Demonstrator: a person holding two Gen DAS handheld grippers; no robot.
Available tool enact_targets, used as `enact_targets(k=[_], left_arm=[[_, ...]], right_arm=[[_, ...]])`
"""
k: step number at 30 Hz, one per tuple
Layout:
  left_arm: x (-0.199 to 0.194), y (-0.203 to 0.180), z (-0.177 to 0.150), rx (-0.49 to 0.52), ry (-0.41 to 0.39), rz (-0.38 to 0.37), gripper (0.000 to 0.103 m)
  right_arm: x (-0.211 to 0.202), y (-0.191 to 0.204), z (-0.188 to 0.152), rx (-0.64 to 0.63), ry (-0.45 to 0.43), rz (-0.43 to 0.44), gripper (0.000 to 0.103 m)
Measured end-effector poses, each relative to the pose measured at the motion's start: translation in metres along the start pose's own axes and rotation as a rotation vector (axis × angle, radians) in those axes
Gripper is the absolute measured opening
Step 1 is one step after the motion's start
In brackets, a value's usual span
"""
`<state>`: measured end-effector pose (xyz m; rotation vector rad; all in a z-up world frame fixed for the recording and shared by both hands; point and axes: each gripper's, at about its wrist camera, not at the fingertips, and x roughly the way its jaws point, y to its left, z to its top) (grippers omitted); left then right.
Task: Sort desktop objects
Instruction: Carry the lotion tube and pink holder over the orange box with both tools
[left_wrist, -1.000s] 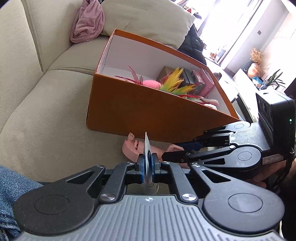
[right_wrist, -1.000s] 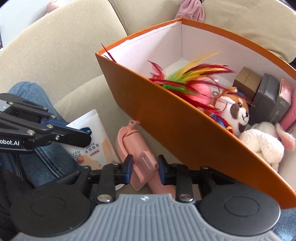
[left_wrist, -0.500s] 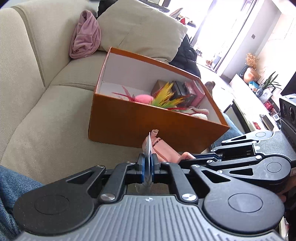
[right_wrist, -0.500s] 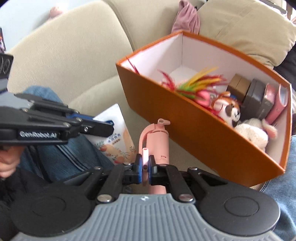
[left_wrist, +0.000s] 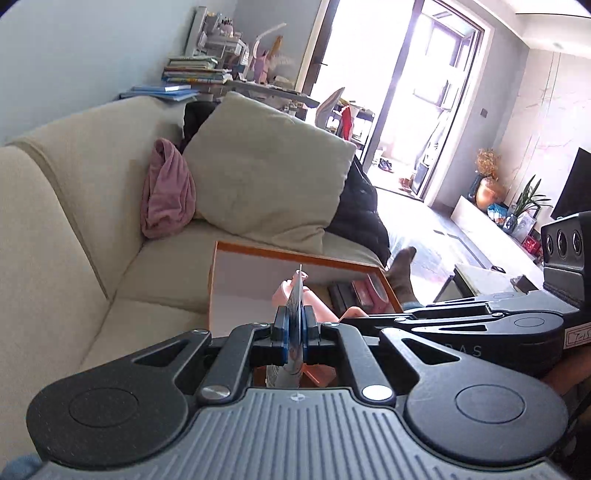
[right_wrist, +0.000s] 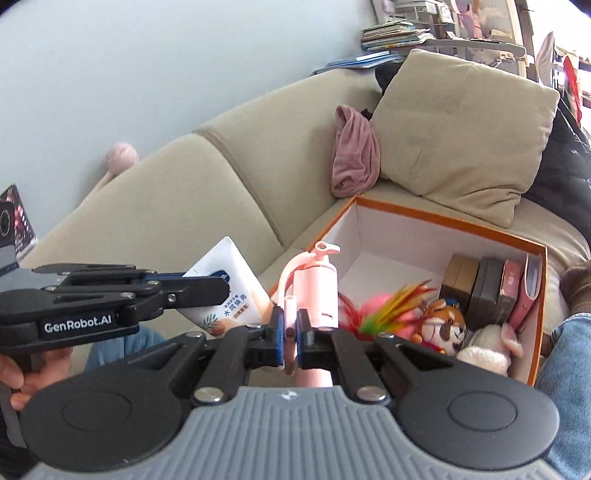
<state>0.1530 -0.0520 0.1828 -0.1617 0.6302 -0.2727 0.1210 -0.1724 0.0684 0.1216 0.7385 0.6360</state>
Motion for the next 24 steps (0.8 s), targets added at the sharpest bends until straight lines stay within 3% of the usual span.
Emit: enact_targets(k=[5,10,17,24], left_arm=[[0.035,0.018,0.038,0.004,-0.025,0.047,0.006],[0.077,0.043,0.051,-0.015,-0.004,0.104,0.006],[0.1,0.079,0.047,-0.057,-0.004,0.12,0.006],[0.109,0.089,0.05,-0.026,-0.005,0.136,0.006]], right_arm=[[0.03,-0.01,0.045,0.067,-0.061,-0.023,0.006],[0.086,-0.04,0.069,0.203,-0.048,-0.071,0.006],[0.165,-0.095,0.054,0.503,0.061,-0.087,0.006],[0.216,-0.094,0.039,0.582,0.143,-0.101,0.007]])
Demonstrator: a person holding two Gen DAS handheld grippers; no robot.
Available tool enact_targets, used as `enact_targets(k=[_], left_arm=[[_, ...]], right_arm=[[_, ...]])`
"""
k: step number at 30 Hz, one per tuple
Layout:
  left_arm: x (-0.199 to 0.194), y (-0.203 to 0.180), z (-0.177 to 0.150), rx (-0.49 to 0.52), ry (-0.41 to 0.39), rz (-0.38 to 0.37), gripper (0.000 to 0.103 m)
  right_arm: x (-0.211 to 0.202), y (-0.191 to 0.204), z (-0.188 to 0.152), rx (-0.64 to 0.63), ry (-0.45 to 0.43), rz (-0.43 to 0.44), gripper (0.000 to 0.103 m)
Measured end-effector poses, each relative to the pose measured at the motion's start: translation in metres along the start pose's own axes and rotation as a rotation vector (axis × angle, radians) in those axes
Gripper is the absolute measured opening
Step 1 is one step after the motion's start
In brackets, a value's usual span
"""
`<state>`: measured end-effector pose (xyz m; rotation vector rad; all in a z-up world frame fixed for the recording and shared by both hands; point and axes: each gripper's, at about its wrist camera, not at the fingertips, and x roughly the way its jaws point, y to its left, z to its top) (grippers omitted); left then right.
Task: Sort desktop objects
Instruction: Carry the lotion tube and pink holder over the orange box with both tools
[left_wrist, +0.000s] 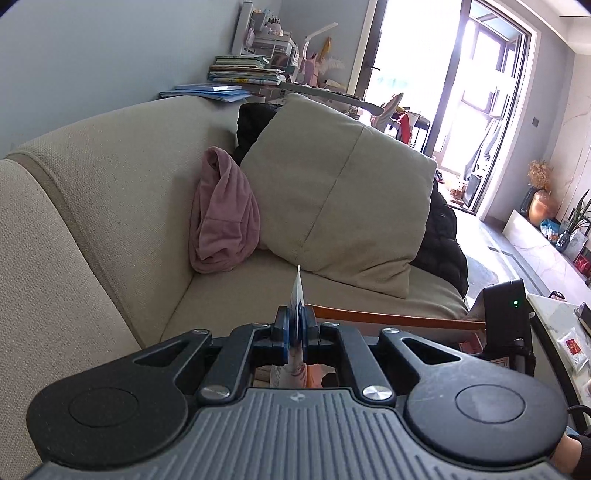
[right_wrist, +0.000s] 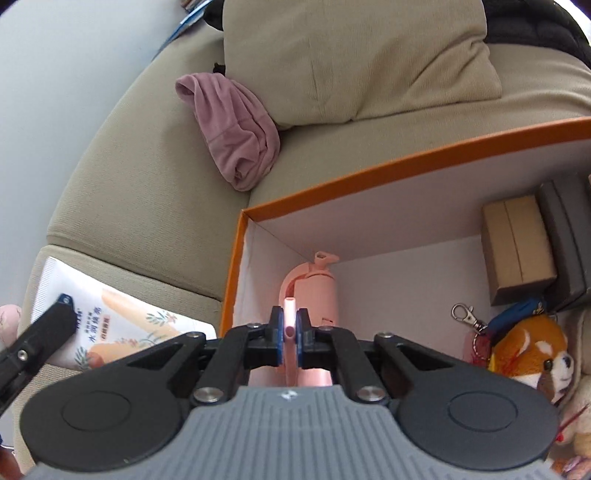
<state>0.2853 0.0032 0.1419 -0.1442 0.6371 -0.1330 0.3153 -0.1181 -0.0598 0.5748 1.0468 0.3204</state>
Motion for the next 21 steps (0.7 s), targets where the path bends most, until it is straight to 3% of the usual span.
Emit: enact_targets(k=[10,14,21], left_arm=[[0.031,0.007,-0.012,-0.012,0.077,-0.002,0.006],[0.022,0.004,-0.008,-0.004,0.054,0.002,0.006],[-0.005,-0.027,0.01,0.067,-0.031,-0.023,0.007]], right_arm=[[0.028,-0.007,-0.007,-0.003,0.121,-0.038,0.009],[0.028,-0.009,-0.006,-0.01,0.166,-0.043,0.026],[-0.044,0.006,-0.009,-0.224,-0.058,-0.012,0.026]])
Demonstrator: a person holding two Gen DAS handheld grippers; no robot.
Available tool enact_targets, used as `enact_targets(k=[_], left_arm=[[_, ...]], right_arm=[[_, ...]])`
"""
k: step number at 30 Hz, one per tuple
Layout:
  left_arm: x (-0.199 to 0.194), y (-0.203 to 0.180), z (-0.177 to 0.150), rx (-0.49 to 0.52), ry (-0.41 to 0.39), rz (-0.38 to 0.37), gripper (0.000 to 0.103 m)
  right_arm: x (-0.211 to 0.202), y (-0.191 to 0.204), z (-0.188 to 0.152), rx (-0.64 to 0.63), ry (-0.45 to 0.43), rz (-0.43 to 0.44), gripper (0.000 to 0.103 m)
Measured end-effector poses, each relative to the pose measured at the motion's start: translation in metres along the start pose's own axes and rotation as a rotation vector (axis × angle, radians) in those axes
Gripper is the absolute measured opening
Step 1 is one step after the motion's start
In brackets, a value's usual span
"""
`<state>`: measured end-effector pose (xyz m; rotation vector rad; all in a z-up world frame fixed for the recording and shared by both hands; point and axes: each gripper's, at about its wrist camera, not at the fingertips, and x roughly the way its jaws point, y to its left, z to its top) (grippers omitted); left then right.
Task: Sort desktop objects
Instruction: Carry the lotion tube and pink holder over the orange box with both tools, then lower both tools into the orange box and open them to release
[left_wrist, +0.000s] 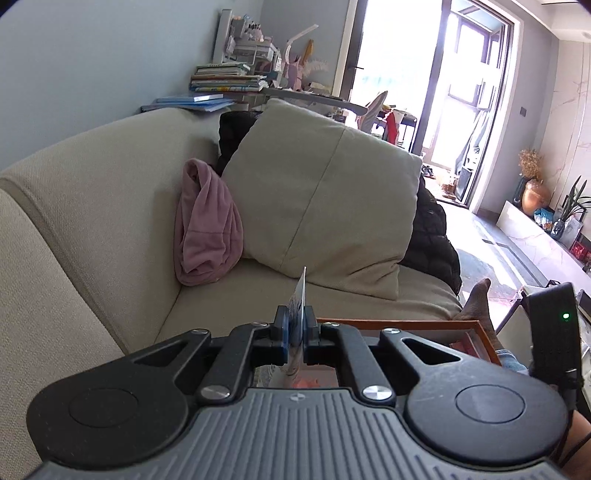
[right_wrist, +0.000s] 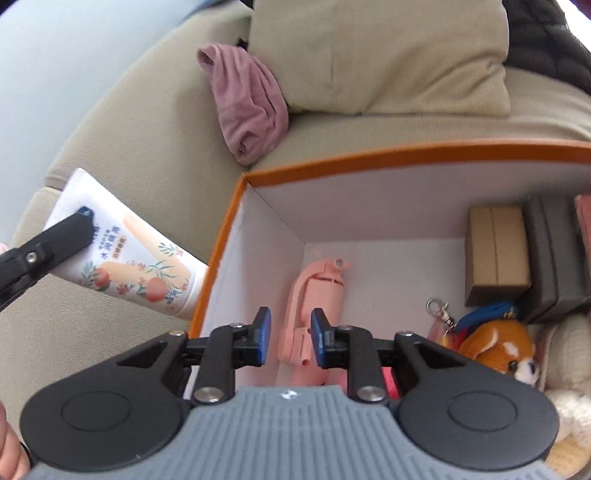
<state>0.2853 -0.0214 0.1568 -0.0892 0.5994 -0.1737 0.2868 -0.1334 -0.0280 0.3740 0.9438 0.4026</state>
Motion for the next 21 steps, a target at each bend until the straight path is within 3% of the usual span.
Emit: enact_targets(k=[4,7,10,16,21], left_arm=[[-0.001,-0.021,0.014,0.025,-0.016,-0.066,0.006],[0.017,-0.043,0.018,0.066,0.007,-0.086,0.006],[0.055,-0.062,0.01,0.08,0.078,-0.109,0.005],[0.126,-0.085,-0.016,0.09,0.192,-0.107,0.005],[0.155,-0.092,-0.03,0.079,0.235,-0.119,0.004]], right_arm=[[-0.052,-0.011,0.002,-0.102,-0.178,-0.067,0.035],[-0.076,-0.031,-0.004,-0.124,-0.249,-0.145,0.035],[-0.088,-0.059,-0.011,-0.103,-0.279,-0.2,0.035],[-0.09,-0.09,-0.026,-0.058,-0.275,-0.191,0.035],[-0.085,-0.098,-0.03,-0.058,-0.281,-0.172,0.035]])
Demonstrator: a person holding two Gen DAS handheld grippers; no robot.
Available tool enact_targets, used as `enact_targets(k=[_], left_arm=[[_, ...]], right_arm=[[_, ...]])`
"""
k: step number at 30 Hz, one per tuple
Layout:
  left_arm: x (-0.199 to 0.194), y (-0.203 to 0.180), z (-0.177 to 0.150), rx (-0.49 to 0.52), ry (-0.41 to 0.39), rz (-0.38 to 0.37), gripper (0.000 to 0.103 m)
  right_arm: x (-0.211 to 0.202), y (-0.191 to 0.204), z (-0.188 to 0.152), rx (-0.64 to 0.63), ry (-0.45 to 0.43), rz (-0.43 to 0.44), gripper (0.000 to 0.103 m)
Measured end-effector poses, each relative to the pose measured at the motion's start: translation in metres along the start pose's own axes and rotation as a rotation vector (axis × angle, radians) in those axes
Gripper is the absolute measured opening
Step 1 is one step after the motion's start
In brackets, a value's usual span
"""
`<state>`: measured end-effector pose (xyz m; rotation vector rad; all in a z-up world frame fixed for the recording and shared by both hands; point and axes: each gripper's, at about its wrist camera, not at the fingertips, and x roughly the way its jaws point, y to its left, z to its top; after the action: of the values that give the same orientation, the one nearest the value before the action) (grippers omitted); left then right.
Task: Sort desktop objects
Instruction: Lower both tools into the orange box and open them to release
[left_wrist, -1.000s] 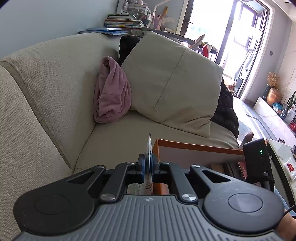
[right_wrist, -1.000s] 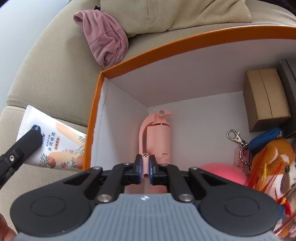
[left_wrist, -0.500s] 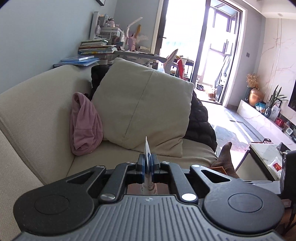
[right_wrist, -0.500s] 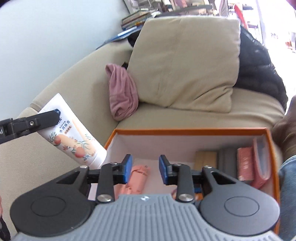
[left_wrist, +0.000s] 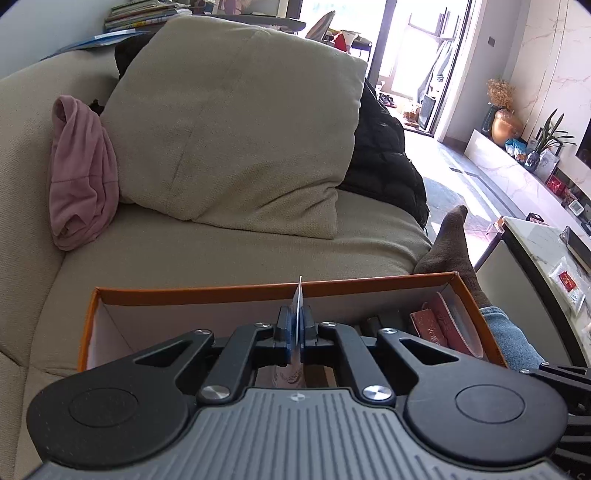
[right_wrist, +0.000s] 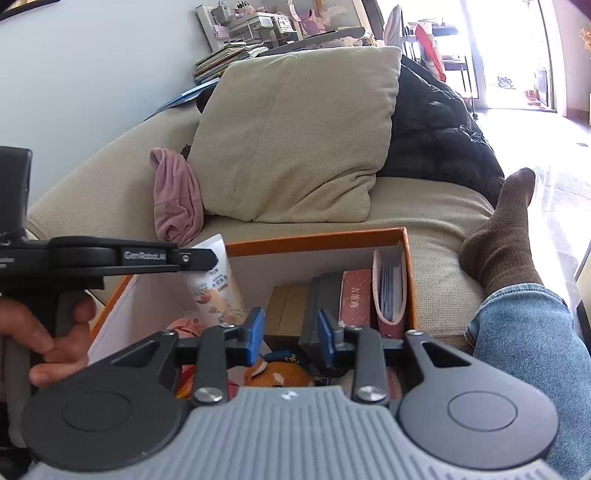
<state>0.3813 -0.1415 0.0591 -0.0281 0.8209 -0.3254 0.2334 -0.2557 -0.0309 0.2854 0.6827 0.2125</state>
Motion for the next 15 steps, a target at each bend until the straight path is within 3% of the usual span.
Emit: enact_targets(k=[5,9,13,15], left_arm=[[0.003,-0.01,-0.008,0.041,0.011,0.014,0.003],[0.003,-0.008,-0.003,0.016,0.041,0.003,0.004],[-0.007,-0.011,-0.003,0.019,0.025,0.019,0.005],[-0.019,-0.012,-0.004,0.019,0.008,0.016,0.011]], right_arm=[[0.001,-0.006,-0.005,0.006,0.004,0.028,0.035],[0.003,-0.009,-0.008,0.008,0.013,0.024,0.035],[0.002,-0.008,-0.009,-0.004,0.025,0.025,0.035],[-0.001,-0.005,-0.01,-0.025,0.025,0.02,0.035]])
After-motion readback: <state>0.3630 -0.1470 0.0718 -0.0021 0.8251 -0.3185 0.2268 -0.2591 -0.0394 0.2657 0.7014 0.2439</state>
